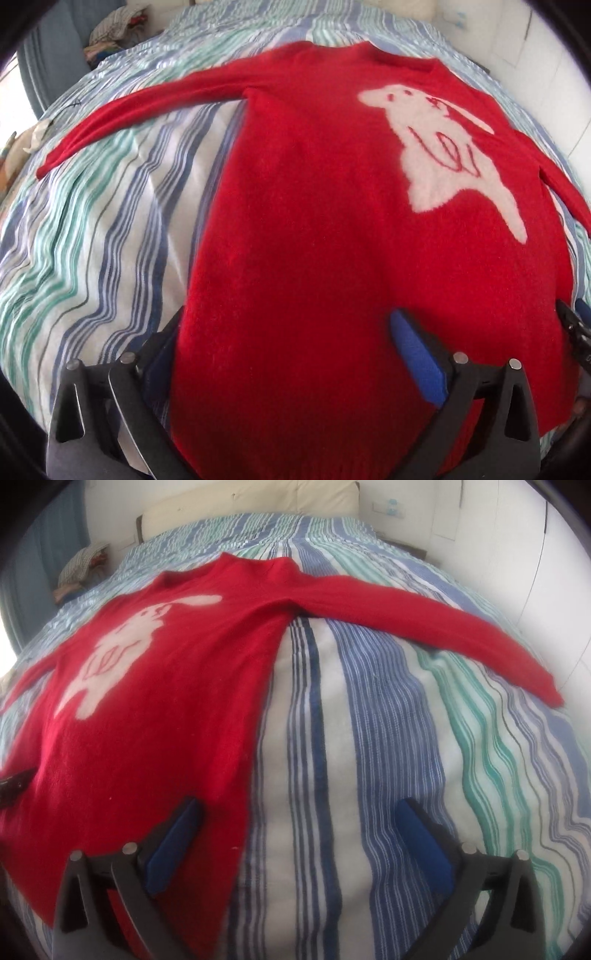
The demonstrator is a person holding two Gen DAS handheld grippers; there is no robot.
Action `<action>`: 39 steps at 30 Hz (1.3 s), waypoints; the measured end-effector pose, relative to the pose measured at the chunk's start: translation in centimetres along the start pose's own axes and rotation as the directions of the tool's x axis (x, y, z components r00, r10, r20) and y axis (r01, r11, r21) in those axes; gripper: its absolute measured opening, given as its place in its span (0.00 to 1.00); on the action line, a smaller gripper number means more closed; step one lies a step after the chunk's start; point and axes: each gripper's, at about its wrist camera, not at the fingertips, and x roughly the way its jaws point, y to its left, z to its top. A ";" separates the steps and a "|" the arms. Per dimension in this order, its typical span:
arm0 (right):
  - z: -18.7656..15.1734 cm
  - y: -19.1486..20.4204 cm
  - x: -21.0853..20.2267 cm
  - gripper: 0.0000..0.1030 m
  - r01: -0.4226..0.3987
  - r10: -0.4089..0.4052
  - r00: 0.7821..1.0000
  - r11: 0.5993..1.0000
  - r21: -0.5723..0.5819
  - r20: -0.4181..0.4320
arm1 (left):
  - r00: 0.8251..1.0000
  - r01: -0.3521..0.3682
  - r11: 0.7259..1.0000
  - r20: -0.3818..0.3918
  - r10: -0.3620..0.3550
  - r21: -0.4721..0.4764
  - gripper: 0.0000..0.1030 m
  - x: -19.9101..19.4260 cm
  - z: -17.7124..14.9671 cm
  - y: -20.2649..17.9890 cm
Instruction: Fold small clothes
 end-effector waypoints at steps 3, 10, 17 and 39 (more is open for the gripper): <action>-0.3 -0.4 0.2 1.00 -0.022 0.022 1.000 1.000 0.013 0.015 | 1.000 -0.009 1.000 0.008 0.009 0.014 1.00 0.2 -0.1 -0.2; -0.5 -0.2 0.1 1.00 -0.010 0.010 0.999 1.000 0.002 0.037 | 1.000 -0.022 1.000 0.016 0.021 0.023 1.00 0.5 -0.5 -0.8; -0.7 -0.1 0.1 1.00 -0.009 0.009 0.999 1.000 0.000 0.046 | 1.000 -0.030 0.999 0.007 0.030 0.026 0.99 0.8 -0.3 -1.1; -0.8 0.0 0.0 1.00 -0.007 0.007 0.999 1.000 -0.001 0.049 | 0.999 -0.041 0.999 0.007 0.041 0.031 0.99 1.1 -0.3 -1.6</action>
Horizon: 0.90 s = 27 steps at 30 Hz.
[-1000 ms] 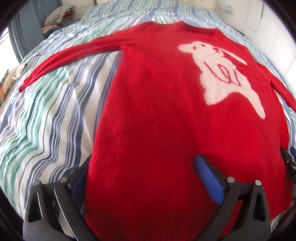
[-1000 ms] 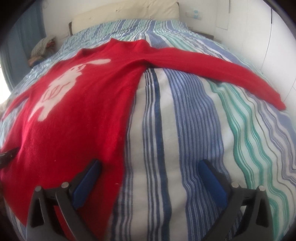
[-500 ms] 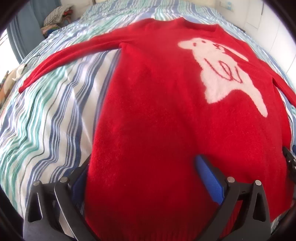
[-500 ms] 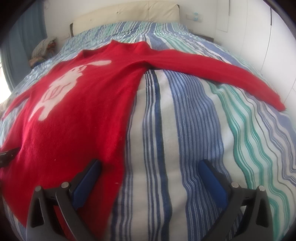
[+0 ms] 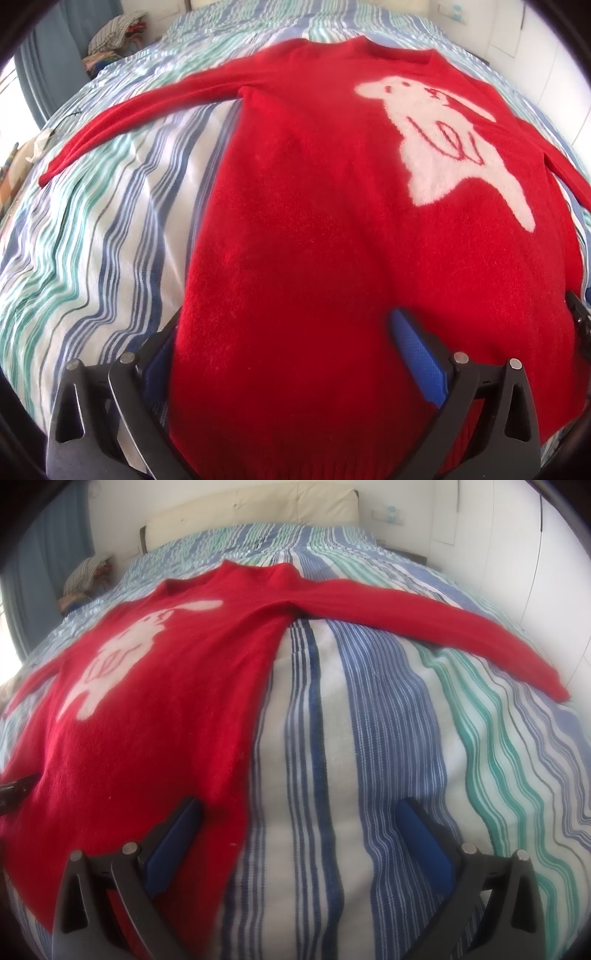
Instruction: Fold small clothes
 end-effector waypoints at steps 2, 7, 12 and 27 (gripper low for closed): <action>0.0 0.0 0.0 1.00 0.001 -0.001 1.000 1.000 -0.001 0.000 | 1.000 0.000 1.000 -0.001 0.000 0.000 0.99 0.0 0.0 0.0; 0.2 0.1 0.0 1.00 0.010 -0.010 1.000 1.000 -0.007 -0.004 | 1.000 0.011 1.000 -0.007 -0.011 -0.006 1.00 -0.2 0.2 0.3; 0.3 0.4 0.0 1.00 0.031 -0.031 1.000 0.999 -0.018 -0.005 | 1.000 0.005 1.000 0.000 -0.005 0.028 1.00 -0.5 0.1 0.2; 0.4 0.6 0.1 1.00 0.042 -0.042 0.999 0.999 -0.027 -0.006 | 0.999 0.050 0.997 -0.003 -0.050 0.052 1.00 -0.7 -0.1 0.8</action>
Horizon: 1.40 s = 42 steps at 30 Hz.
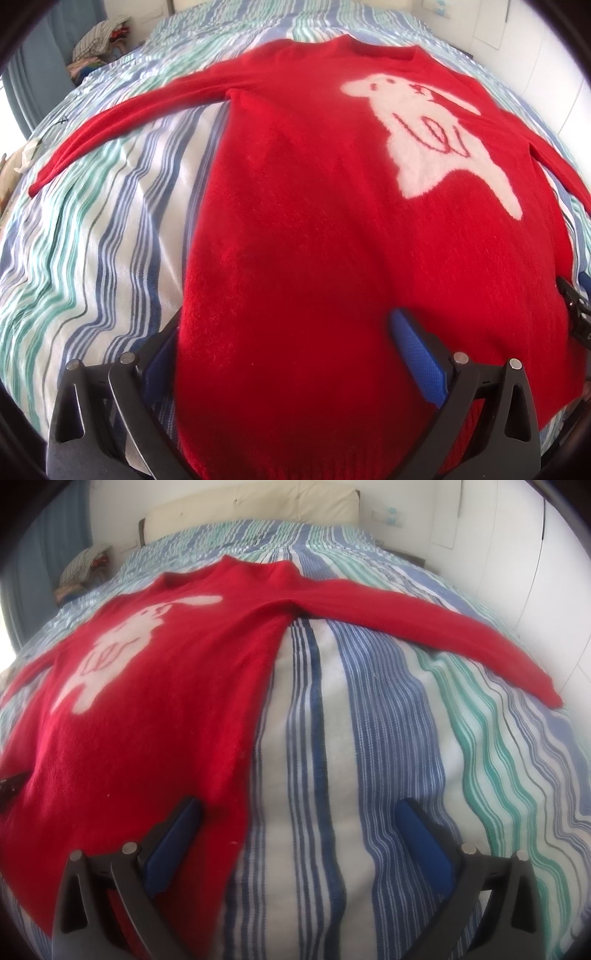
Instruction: Fold small clothes
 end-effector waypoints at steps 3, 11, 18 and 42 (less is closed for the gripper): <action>0.0 0.0 0.0 1.00 0.000 0.000 1.000 1.000 0.000 0.001 | 1.000 0.001 1.000 0.004 -0.001 0.002 1.00 0.0 -0.2 0.0; 0.0 0.0 0.0 1.00 0.001 -0.001 1.000 1.000 -0.001 0.001 | 1.000 0.003 1.000 0.005 -0.003 0.005 0.99 -0.1 -0.3 0.0; 0.0 0.0 0.0 1.00 0.000 0.000 1.000 1.000 -0.001 0.001 | 1.000 0.006 1.000 0.006 -0.006 0.011 0.99 -0.2 -0.4 -0.1; 8.8 -36.6 1.8 0.85 -0.094 0.051 0.996 0.579 0.810 0.079 | 0.988 -0.084 0.973 0.106 0.109 -0.216 0.98 -2.4 3.7 11.9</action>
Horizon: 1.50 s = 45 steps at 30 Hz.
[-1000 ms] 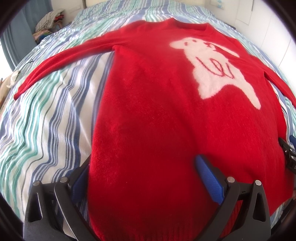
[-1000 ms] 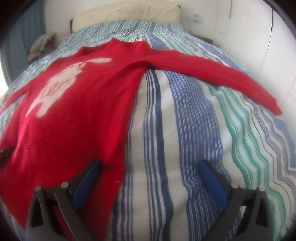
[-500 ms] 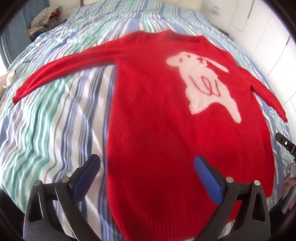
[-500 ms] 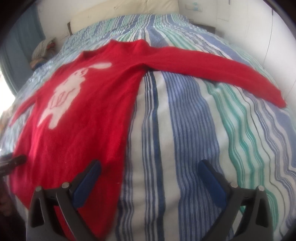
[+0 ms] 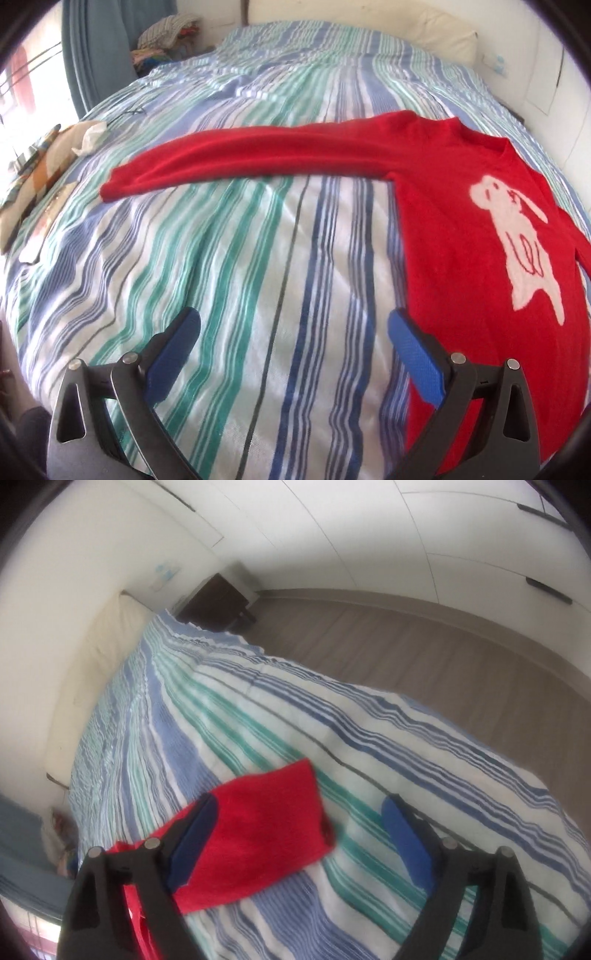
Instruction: Fold small clothes
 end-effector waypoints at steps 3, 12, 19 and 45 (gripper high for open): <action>-0.2 1.2 2.5 0.85 0.038 -0.041 0.998 0.998 -0.053 -0.051 | 1.000 -0.011 1.000 0.000 0.011 -0.025 0.98 0.2 0.0 0.5; -2.6 8.2 2.8 0.10 0.154 -0.186 0.981 0.908 -0.389 -0.046 | 0.999 -0.008 0.997 -0.032 0.005 -0.074 0.98 0.7 -0.7 1.5; -5.4 25.0 -7.4 0.10 -0.140 0.169 0.986 0.812 -0.567 -0.002 | 0.998 0.033 0.988 -0.042 -0.040 -0.152 0.98 0.7 -0.3 2.7; -22.8 33.6 13.6 0.78 -0.226 -0.166 0.874 0.693 -0.685 -0.456 | 0.994 0.072 0.987 -0.074 -0.083 -0.141 0.98 1.4 0.0 3.1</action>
